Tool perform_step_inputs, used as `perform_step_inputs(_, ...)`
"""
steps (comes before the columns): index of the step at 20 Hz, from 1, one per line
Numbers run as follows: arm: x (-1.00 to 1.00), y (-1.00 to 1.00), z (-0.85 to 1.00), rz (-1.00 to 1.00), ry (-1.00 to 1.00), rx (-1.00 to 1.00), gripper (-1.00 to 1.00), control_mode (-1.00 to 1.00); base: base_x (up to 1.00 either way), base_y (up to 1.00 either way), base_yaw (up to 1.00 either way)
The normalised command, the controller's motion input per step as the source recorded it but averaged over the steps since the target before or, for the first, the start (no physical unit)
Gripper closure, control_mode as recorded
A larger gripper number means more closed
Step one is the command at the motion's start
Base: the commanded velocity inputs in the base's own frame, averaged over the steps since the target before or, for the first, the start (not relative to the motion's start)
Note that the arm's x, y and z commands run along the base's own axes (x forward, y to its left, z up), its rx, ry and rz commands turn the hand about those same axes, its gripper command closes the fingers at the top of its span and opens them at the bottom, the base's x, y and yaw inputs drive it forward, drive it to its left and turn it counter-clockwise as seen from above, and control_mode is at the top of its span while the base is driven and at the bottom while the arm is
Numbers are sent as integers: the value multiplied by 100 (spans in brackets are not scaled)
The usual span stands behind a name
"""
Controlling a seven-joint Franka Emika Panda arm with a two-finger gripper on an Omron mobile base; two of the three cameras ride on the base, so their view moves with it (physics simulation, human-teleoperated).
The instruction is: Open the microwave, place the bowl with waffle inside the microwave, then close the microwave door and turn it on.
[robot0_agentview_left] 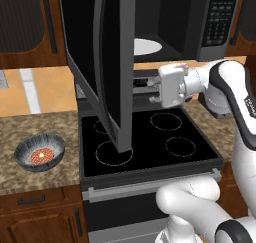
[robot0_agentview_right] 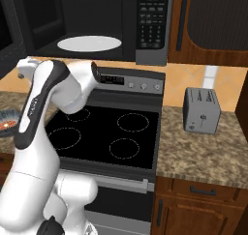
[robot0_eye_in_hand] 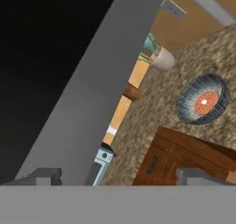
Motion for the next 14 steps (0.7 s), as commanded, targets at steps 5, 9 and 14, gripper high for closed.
perform_step_inputs(5,100,33,-100,-6,23,-1,-100,-100,0,0,0)
perform_step_inputs(9,100,53,-100,4,35,0,-100,-100,0,0,0)
perform_step_inputs(14,58,48,-56,7,20,-4,-100,-100,0,0,0)
